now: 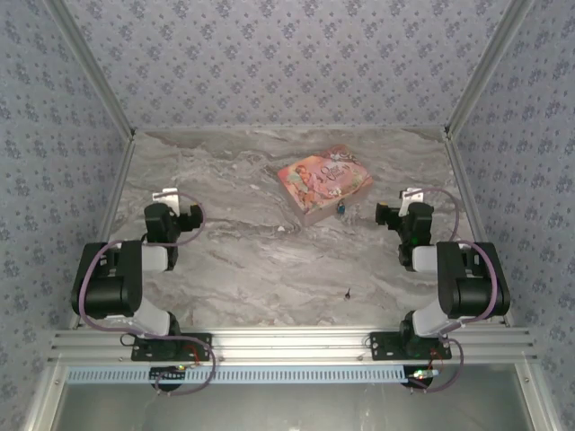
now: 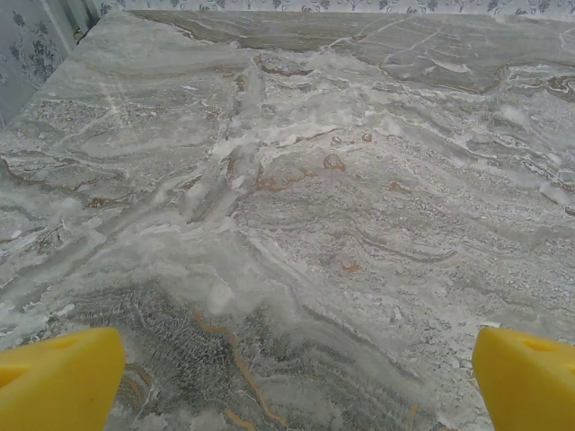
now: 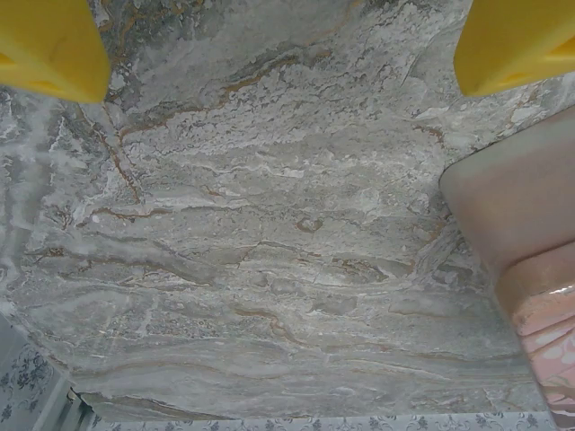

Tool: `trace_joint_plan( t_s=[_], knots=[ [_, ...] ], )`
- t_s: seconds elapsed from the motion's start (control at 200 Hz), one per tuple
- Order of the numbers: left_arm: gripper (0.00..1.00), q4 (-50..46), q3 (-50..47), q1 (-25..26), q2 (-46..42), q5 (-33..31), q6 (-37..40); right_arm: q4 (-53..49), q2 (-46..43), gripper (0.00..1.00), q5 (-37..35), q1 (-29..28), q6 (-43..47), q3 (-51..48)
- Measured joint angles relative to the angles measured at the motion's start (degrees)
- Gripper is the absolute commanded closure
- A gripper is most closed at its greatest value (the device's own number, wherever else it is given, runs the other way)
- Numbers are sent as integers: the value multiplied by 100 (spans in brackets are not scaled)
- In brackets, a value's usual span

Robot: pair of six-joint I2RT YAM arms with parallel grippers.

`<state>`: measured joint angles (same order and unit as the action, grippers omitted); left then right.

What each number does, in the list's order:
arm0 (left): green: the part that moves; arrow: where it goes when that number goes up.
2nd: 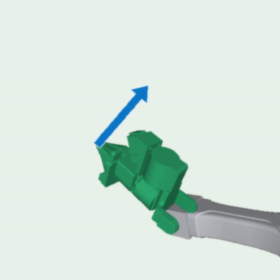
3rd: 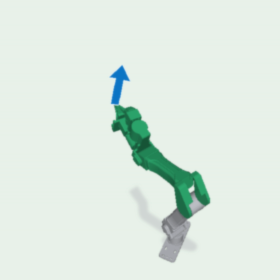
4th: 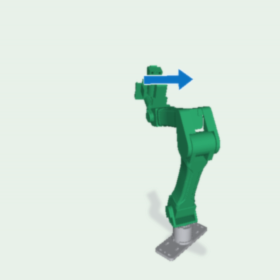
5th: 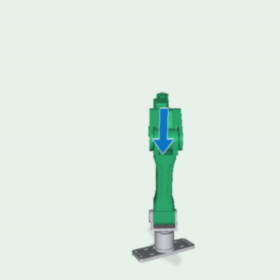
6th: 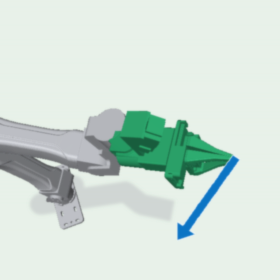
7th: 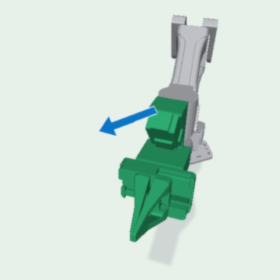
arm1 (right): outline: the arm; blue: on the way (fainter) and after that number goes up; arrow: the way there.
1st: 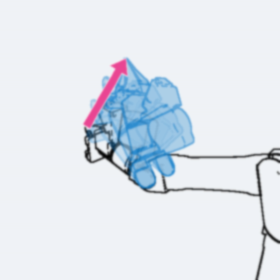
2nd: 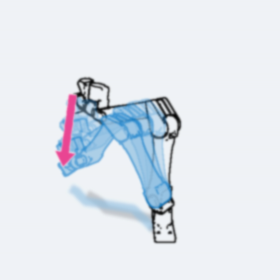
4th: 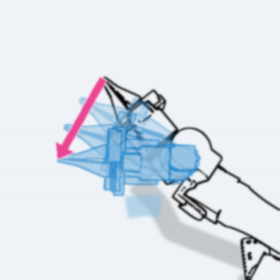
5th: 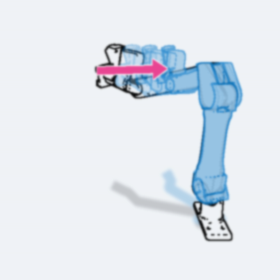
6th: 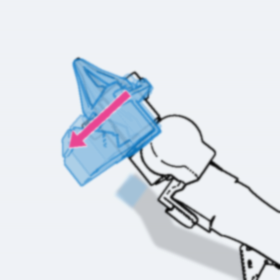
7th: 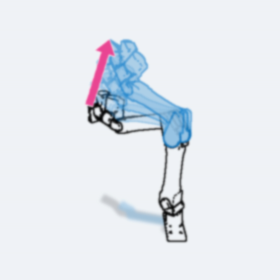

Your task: Unlock the padlock with the key

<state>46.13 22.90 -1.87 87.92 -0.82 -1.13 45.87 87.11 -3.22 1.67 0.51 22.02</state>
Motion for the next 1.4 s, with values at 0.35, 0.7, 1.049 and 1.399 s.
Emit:
trace_joint_plan(
  t_s=[0.35,0.7,1.049,1.399],
  knots=[
    [0,0,0,0,0,0,0,0,0,0,0,0,0,0],
    [0,-2,0,0,0,0,0,0,0,0,0,0,-2,0],
    [1,-586,11,9,-555,-9,0,-997,-398,0,-184,-2,-2,328],
    [1,-2651,1043,125,-2074,74,-1676,-3941,-2057,0,-815,-629,-721,1432]
  ],
)
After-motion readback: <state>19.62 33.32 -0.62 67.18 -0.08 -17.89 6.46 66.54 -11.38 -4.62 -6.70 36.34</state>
